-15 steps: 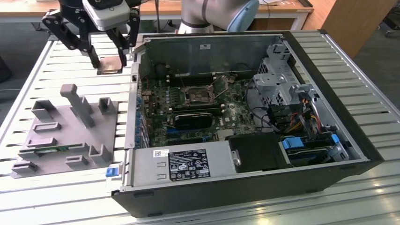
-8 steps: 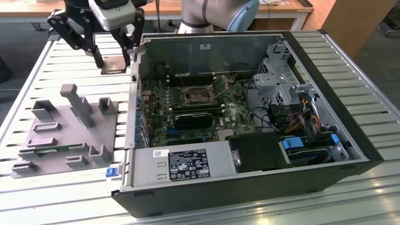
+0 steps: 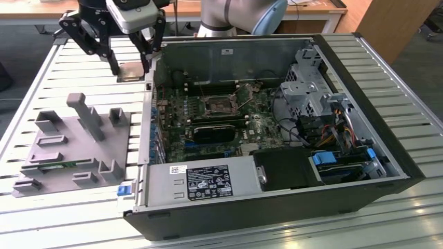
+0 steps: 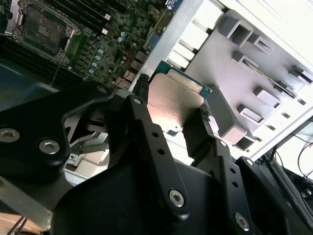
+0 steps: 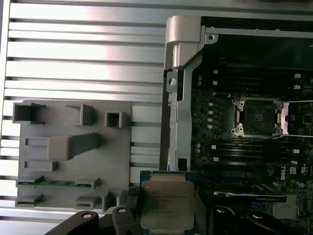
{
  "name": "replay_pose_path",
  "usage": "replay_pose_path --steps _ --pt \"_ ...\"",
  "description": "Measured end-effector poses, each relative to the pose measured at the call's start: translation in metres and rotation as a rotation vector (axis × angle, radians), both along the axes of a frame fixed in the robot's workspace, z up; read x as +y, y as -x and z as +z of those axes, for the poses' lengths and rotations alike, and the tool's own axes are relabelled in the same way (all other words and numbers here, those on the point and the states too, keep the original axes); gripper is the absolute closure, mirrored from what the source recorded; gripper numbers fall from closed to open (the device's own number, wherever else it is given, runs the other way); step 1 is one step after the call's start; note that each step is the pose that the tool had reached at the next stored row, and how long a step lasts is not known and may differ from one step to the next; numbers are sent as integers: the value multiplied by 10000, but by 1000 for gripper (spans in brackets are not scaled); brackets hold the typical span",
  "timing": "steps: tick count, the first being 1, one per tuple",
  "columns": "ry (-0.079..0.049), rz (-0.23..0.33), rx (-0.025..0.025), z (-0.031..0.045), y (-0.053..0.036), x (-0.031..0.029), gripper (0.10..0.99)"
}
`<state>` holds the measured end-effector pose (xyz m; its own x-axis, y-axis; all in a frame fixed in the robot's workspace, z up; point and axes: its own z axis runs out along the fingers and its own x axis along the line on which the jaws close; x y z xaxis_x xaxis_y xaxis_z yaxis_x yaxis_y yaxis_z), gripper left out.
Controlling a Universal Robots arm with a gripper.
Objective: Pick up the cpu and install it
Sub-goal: 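Pick up the cpu and move it towards the insertion slot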
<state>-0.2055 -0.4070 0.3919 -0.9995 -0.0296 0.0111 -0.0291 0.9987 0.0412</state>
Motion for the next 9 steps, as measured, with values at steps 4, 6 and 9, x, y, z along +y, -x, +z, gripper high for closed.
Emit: replay_pose_path --steps 4,6,9 --pt "0 0 0 0 -42 0 553" --pt "-1 1 0 -1 -64 0 553" --pt "0 3 1 0 -100 1 553"
